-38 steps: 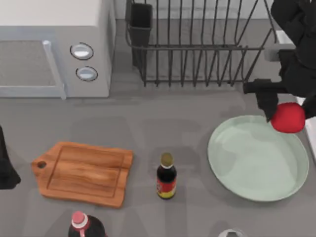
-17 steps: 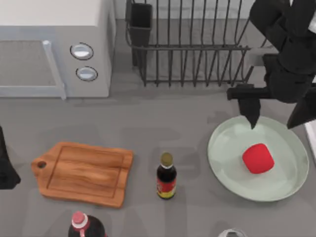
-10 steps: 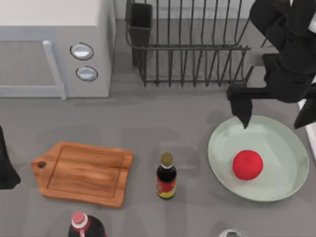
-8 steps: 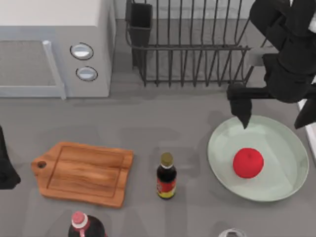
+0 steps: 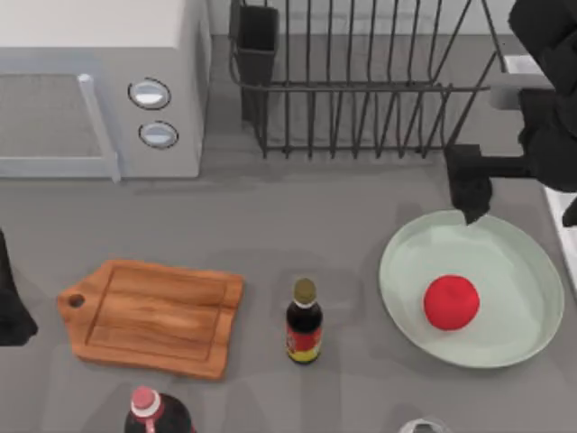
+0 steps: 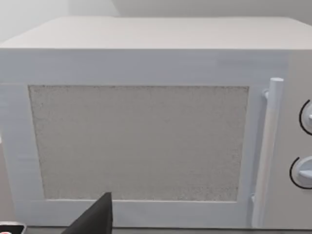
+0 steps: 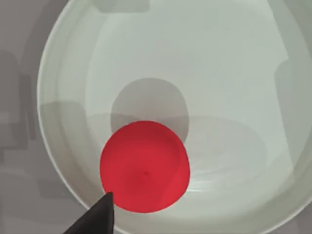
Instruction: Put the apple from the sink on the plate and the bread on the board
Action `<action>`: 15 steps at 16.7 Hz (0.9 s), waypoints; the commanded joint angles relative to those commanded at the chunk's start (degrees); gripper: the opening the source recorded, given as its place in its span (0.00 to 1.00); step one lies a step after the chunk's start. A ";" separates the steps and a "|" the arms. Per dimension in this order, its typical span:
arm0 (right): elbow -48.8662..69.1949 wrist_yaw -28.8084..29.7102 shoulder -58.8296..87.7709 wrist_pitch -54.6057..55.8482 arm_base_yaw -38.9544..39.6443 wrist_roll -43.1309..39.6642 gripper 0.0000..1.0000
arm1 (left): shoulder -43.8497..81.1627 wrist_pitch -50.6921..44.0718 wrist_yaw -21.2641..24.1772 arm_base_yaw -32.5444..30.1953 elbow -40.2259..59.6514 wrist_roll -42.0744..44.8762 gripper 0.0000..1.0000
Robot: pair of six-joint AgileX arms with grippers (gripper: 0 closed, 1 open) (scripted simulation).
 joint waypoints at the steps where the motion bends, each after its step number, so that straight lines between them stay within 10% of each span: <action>1: -2.70 0.00 -3.34 2.17 -0.72 -0.74 1.00 | 0.00 0.00 0.00 0.00 0.00 0.00 1.00; 15: -59.35 -0.02 -74.23 47.28 -15.60 -16.22 1.00 | 0.00 0.00 0.00 0.00 0.00 0.00 1.00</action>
